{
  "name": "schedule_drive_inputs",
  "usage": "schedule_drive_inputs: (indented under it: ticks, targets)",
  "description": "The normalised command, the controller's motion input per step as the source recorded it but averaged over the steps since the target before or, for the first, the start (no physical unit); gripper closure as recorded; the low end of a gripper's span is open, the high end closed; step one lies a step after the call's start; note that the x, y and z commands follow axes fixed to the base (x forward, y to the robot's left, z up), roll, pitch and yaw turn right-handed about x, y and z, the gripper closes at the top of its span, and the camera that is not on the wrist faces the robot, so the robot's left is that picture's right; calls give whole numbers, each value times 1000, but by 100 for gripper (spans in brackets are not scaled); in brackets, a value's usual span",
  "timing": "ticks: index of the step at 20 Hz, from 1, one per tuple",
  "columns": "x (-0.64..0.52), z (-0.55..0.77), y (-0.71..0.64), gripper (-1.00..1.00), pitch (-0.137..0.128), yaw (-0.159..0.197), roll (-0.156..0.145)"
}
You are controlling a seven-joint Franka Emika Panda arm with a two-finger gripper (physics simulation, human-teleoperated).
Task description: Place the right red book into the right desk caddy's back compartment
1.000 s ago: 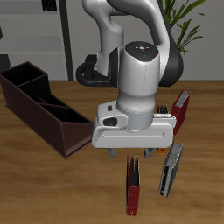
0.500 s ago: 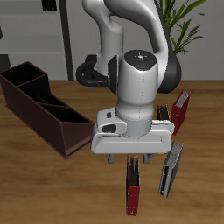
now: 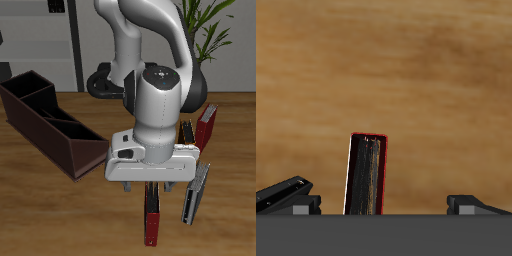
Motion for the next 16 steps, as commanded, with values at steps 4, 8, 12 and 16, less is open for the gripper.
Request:
schedule_drive_inputs:
  ticks: [4,8,12,16]
  targets:
    - [25,-94,39,-100,9,2,5]
    - [32,-137,-34,-100,18,-13,-10]
    - [63,-233,-52,-100,43,-20,1]
    - [45,-125,-38,-100,13,0,-13]
